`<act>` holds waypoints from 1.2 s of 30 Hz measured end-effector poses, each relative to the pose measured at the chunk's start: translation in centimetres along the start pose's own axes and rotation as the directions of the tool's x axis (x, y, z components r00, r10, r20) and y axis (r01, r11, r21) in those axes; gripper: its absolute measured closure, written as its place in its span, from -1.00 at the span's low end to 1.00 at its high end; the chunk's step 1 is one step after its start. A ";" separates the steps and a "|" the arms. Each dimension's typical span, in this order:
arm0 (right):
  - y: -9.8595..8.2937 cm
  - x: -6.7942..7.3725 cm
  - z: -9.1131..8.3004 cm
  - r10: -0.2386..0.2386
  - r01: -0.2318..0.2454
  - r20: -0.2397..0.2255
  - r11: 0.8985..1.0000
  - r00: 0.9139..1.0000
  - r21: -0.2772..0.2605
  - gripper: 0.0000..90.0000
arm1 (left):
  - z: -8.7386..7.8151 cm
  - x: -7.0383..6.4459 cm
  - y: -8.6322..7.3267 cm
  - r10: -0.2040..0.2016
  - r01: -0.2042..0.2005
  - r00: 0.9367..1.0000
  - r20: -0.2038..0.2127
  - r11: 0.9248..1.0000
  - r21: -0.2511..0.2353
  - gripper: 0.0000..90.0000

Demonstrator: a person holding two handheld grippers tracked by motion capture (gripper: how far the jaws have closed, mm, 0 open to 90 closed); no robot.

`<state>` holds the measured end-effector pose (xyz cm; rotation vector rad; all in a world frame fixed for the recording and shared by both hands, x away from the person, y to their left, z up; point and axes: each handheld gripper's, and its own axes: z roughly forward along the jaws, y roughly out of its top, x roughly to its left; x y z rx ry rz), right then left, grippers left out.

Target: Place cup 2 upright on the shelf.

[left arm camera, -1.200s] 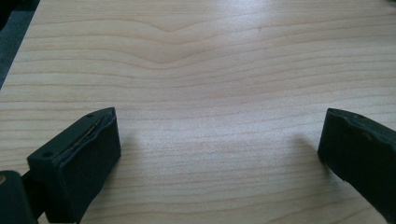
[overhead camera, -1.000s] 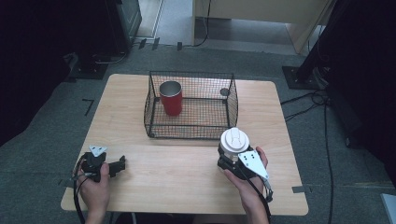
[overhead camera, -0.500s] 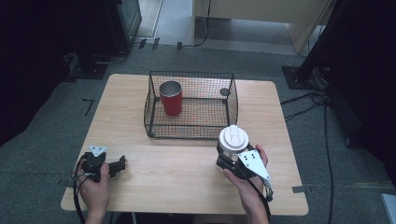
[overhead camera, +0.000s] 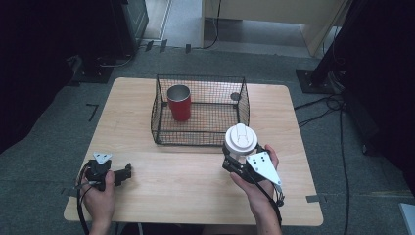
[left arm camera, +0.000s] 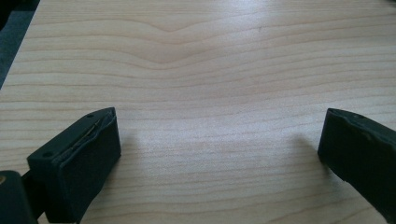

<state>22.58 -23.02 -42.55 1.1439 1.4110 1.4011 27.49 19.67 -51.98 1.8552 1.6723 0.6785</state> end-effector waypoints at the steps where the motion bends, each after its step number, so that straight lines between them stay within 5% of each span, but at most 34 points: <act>1: 0.2 0.1 0.1 0.003 -0.003 -0.002 1.000 1.000 -0.004 -0.64 | 0.0 0.0 0.0 0.000 0.000 1.000 0.000 1.000 0.000 -1.00; 36: 5.9 1.9 3.9 -0.031 0.025 -0.056 0.993 0.998 -0.113 -0.64 | 0.0 0.0 0.0 0.000 0.000 1.000 0.000 1.000 0.001 -1.00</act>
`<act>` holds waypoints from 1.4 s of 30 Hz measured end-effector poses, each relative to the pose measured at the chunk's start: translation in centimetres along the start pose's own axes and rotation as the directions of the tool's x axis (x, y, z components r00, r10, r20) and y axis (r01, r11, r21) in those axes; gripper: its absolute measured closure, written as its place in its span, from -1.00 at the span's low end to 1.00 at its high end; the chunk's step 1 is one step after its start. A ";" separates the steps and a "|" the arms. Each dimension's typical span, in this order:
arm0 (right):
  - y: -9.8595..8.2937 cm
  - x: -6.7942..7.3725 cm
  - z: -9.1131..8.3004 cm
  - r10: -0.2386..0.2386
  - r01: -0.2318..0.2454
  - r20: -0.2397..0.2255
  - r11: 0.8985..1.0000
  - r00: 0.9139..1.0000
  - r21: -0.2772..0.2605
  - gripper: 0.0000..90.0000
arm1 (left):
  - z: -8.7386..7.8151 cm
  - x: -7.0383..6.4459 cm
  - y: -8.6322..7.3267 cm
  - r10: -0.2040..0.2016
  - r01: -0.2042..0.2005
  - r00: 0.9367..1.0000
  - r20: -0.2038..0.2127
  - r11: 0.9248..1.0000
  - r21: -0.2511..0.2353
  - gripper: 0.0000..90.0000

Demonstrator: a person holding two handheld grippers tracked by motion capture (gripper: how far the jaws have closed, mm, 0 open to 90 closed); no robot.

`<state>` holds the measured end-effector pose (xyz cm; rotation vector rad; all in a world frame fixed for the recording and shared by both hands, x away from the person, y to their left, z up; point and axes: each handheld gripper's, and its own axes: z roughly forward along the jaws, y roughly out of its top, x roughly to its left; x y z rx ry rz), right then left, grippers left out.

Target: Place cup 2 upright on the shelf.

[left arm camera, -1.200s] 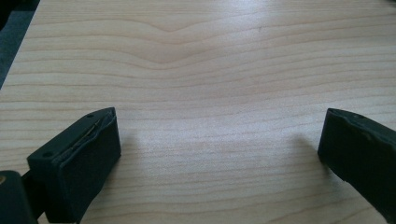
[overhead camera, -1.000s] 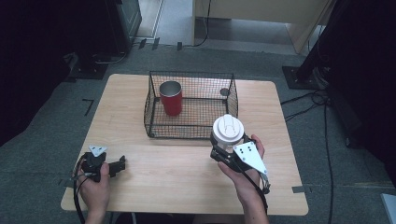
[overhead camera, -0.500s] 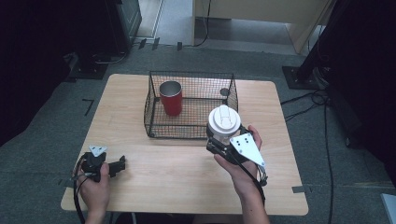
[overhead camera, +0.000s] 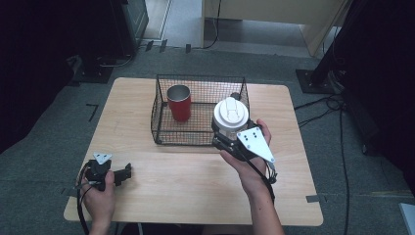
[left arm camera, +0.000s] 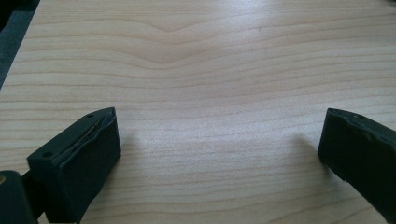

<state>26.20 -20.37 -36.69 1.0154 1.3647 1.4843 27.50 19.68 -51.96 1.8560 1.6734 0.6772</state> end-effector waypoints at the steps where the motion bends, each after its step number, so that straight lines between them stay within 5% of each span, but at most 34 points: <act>1: 0.2 0.0 0.2 -0.002 0.002 -0.003 1.000 1.000 -0.003 -0.64 | 0.0 0.0 0.0 0.000 0.000 1.000 0.000 1.000 0.000 -1.00; 22: 2.0 0.2 5.4 0.000 0.000 -0.012 0.998 1.000 -0.058 -0.64 | 0.0 0.0 0.0 0.000 0.000 1.000 0.000 1.000 0.000 -1.00; 42: -0.4 -1.2 11.7 0.015 -0.015 -0.001 0.999 1.000 -0.041 -0.64 | 0.0 0.0 0.0 0.000 0.000 1.000 0.000 1.000 -0.001 -1.00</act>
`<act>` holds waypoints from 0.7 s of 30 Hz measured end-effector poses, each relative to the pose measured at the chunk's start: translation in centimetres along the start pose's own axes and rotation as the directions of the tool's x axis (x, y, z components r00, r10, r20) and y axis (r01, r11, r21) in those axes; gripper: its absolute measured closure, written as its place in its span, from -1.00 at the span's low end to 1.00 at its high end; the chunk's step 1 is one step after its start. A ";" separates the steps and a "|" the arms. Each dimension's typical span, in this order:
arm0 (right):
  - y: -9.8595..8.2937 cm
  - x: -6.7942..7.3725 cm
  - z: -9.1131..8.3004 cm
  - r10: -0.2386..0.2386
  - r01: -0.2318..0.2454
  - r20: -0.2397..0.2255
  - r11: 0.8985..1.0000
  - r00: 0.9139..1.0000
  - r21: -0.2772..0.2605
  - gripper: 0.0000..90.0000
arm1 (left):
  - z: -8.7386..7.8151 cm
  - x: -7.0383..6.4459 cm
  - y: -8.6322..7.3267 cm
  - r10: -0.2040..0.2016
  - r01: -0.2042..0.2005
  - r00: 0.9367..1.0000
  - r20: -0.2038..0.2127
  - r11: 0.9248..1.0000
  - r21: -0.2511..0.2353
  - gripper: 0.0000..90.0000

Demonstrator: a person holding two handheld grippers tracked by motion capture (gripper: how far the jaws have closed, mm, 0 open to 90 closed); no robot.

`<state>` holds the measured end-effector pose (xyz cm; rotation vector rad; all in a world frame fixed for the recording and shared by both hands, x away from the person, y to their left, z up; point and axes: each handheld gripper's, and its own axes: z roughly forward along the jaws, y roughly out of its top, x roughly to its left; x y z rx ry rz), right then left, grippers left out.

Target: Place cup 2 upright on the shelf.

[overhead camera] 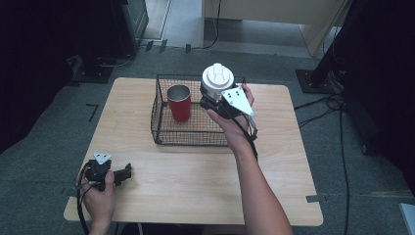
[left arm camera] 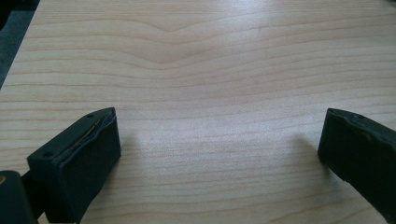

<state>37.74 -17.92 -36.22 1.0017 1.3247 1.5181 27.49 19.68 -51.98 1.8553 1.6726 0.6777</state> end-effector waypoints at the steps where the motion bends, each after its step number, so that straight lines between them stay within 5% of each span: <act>1: -0.2 -0.1 0.3 0.001 -0.001 0.001 1.000 1.000 -0.001 -0.64 | 0.0 0.0 0.0 0.000 0.000 1.000 0.000 1.000 0.000 -1.00; 21: -4.5 -2.2 3.9 0.060 -0.063 0.039 0.995 0.997 0.077 -0.64 | 0.0 0.0 0.0 0.001 -0.001 1.000 0.000 1.000 0.002 -1.00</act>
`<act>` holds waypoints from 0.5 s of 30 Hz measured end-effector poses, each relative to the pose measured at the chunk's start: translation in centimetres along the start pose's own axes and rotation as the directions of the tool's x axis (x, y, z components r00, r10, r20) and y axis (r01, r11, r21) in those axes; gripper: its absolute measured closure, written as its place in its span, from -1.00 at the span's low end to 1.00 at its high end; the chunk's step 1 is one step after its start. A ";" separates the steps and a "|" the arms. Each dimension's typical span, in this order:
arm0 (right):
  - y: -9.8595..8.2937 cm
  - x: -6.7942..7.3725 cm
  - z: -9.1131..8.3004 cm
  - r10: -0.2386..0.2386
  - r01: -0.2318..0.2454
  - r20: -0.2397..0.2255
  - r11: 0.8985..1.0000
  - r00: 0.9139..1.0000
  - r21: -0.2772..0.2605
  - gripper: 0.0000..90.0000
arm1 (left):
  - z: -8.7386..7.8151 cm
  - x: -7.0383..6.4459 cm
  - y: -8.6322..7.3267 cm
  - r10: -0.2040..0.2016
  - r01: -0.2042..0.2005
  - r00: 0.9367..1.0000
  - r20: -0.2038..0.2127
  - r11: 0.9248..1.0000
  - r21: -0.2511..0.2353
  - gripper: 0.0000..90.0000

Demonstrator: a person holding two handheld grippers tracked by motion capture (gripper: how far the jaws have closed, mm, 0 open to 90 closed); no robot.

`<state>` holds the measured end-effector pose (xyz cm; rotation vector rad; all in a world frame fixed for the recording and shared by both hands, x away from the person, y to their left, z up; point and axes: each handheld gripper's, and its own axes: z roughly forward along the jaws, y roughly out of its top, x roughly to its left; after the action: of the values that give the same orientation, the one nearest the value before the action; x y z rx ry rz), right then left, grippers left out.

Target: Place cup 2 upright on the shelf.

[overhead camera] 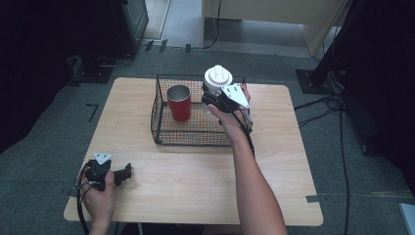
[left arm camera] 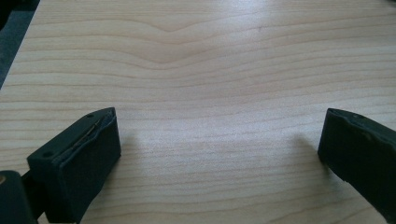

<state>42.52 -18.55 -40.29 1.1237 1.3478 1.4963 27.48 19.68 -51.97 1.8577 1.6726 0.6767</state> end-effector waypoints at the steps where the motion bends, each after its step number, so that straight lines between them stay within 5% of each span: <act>1: -0.2 -0.1 0.2 -0.002 0.002 -0.001 1.000 1.000 0.002 -0.64 | 0.0 0.0 0.0 0.001 -0.001 1.000 0.000 1.000 0.000 -1.00; 15: -2.7 -0.8 1.5 -0.043 0.044 -0.013 0.995 0.999 0.093 -0.64 | 0.0 0.0 0.0 0.000 0.000 1.000 0.000 1.000 0.000 -1.00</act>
<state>44.23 -18.61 -42.96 1.1384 1.4538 1.4234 27.49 19.68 -51.97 1.8573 1.6724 0.6769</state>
